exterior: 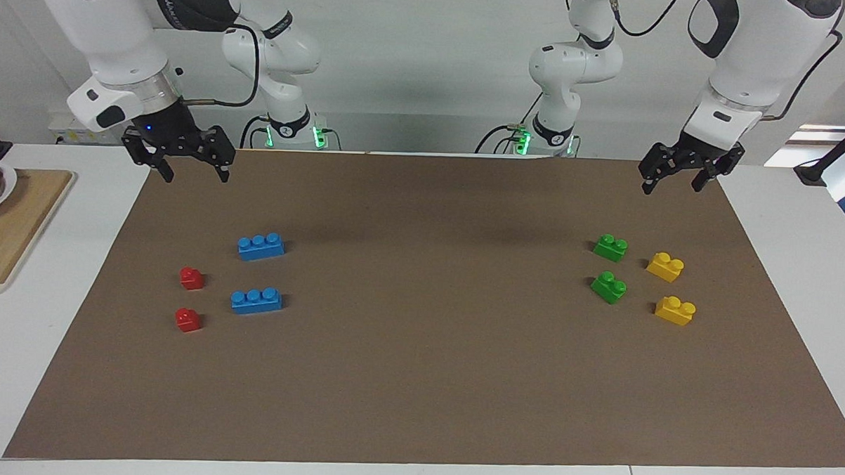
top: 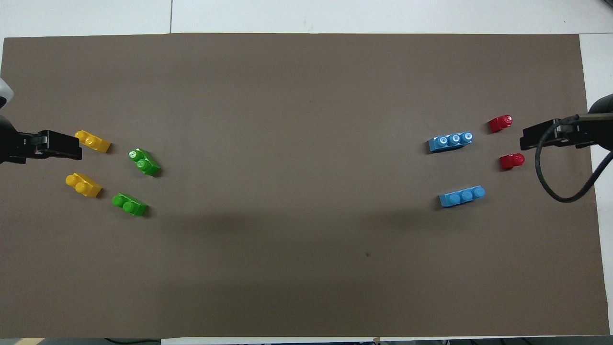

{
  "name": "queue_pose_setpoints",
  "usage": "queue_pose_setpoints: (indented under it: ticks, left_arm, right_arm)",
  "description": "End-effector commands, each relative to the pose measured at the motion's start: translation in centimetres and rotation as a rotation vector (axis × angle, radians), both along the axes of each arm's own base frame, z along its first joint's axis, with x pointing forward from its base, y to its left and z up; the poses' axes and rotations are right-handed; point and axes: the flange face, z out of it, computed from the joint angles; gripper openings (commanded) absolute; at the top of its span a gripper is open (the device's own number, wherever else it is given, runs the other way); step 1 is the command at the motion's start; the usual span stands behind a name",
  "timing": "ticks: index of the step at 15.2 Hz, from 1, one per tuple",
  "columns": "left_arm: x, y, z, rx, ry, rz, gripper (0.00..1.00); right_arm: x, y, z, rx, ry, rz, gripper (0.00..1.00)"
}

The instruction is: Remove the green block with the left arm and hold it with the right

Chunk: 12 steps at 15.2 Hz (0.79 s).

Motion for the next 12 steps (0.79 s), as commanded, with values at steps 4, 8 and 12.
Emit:
queue_pose_setpoints:
  ticks: [4, 8, 12]
  left_arm:
    - [-0.14, 0.10, 0.66, -0.009, 0.011, -0.006, 1.00]
    - [-0.15, 0.10, 0.59, -0.009, 0.012, -0.006, 1.00]
    - [-0.19, 0.09, 0.67, -0.009, 0.011, -0.008, 1.00]
  right_arm:
    - [0.03, -0.54, -0.54, -0.004, 0.039, 0.006, 1.00]
    - [0.17, -0.47, -0.62, -0.006, 0.033, 0.007, 1.00]
    - [0.58, -0.40, -0.58, -0.003, 0.025, 0.010, 1.00]
